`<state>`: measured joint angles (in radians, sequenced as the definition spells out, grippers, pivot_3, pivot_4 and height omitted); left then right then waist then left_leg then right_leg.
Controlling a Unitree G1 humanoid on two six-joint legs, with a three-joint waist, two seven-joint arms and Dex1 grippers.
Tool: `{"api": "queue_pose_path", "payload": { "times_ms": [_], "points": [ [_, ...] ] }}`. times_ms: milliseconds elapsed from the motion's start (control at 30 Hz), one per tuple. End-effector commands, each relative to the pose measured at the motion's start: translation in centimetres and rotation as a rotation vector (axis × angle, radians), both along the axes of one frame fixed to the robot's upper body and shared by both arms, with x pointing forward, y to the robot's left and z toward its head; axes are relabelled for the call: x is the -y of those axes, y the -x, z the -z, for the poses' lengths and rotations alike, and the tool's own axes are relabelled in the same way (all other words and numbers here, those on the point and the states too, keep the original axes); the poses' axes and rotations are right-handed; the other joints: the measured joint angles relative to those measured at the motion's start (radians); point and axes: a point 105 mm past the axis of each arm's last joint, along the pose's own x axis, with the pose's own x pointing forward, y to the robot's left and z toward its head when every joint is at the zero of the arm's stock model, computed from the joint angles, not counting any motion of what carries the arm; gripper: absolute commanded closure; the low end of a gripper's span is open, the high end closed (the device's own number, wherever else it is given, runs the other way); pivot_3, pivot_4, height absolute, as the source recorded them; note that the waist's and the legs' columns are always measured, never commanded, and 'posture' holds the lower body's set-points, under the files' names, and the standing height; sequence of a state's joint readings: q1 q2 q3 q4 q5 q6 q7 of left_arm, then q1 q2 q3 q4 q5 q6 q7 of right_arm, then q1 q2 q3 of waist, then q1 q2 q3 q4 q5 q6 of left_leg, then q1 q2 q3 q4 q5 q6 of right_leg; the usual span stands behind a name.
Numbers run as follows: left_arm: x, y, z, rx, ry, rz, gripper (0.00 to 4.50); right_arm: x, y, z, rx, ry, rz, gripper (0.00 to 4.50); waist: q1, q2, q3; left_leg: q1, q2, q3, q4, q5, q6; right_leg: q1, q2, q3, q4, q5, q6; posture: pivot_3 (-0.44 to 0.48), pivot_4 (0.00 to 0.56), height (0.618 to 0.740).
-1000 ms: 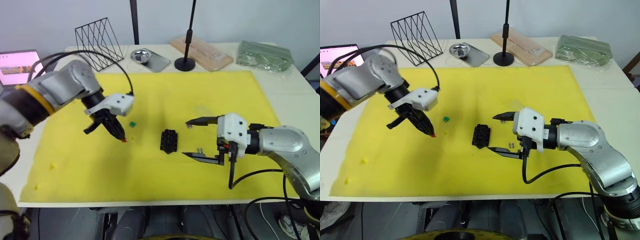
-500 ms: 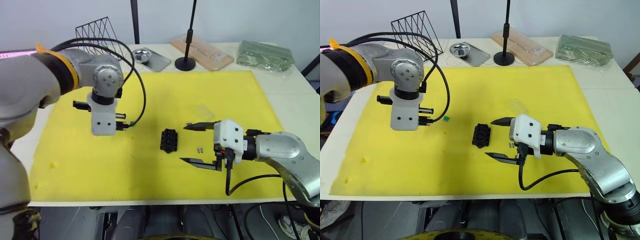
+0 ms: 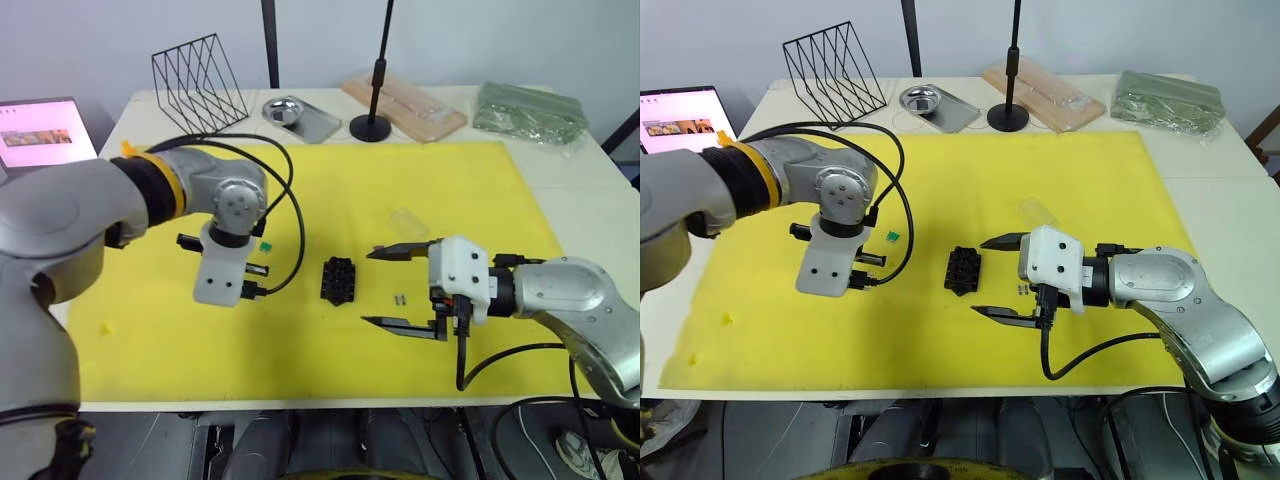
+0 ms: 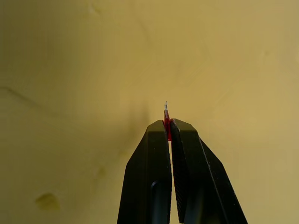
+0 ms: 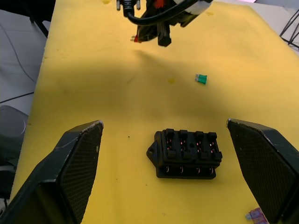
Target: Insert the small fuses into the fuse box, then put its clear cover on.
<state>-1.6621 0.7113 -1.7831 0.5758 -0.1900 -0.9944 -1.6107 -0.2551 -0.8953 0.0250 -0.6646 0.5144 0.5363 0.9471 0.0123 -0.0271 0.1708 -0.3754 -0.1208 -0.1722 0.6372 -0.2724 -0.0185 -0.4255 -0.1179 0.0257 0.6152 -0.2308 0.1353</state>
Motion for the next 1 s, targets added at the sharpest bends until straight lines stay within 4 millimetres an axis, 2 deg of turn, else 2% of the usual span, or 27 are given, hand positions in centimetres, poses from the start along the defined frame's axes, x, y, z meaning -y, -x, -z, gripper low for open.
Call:
{"api": "queue_pose_path", "payload": {
  "times_ms": [33,133,500,600,767,967,1000],
  "points": [
    [0.5,-0.3,0.0,0.028,0.006,0.038,4.44,0.2,0.1,-0.7,0.043,0.015,0.0,0.0,0.0,0.0,0.0,0.0,0.0,0.0,0.0,0.0,0.0,0.0,0.0,0.0,0.0,0.0,0.0,0.0,0.15,0.74],
    [1.0,-0.1,0.7,0.03,0.009,0.072,4.44,0.1,0.2,-0.5,0.041,0.013,0.002,0.0,-0.001,0.0,0.0,0.0,0.0,0.0,0.0,0.0,0.0,0.001,0.0,0.0,0.0,0.0,0.0,0.0,0.15,0.74],
    [2.5,-0.2,1.2,0.059,0.03,0.152,4.44,0.1,0.5,-0.1,0.031,0.025,0.001,0.0,0.001,0.001,0.0,0.0,0.0,0.0,0.002,0.0,0.0,0.002,0.0,0.0,0.0,0.001,0.001,0.0,0.15,0.74],
    [2.2,0.1,1.2,0.046,0.027,0.141,3.84,0.1,0.5,-0.1,0.029,0.024,-0.001,0.0,0.0,0.001,0.0,0.0,-0.001,0.0,0.003,0.0,0.0,0.002,0.0,0.0,0.0,0.001,0.001,0.0,0.15,0.74],
    [2.5,0.2,1.2,0.051,0.036,0.163,2.15,0.0,0.4,-0.1,0.031,0.017,-0.01,0.0,0.0,0.001,0.0,0.0,-0.001,0.0,0.003,0.0,0.001,0.002,0.0,0.0,0.0,0.001,0.001,0.0,0.15,0.74],
    [3.7,0.0,-0.6,0.089,0.084,0.184,0.11,0.0,0.1,0.0,0.024,0.015,-0.015,0.0,0.001,0.001,0.0,0.0,-0.001,0.0,0.005,-0.001,0.001,0.003,0.0,0.0,0.0,0.001,0.001,0.0,0.15,0.74],
    [3.9,-0.1,-1.1,0.103,0.09,0.188,0.05,0.1,0.0,0.0,0.021,0.01,-0.016,0.0,0.002,0.001,0.0,0.0,-0.001,0.0,0.005,-0.001,0.001,0.003,0.0,0.0,0.0,0.001,0.002,0.0,0.15,0.74]
  ]
}}
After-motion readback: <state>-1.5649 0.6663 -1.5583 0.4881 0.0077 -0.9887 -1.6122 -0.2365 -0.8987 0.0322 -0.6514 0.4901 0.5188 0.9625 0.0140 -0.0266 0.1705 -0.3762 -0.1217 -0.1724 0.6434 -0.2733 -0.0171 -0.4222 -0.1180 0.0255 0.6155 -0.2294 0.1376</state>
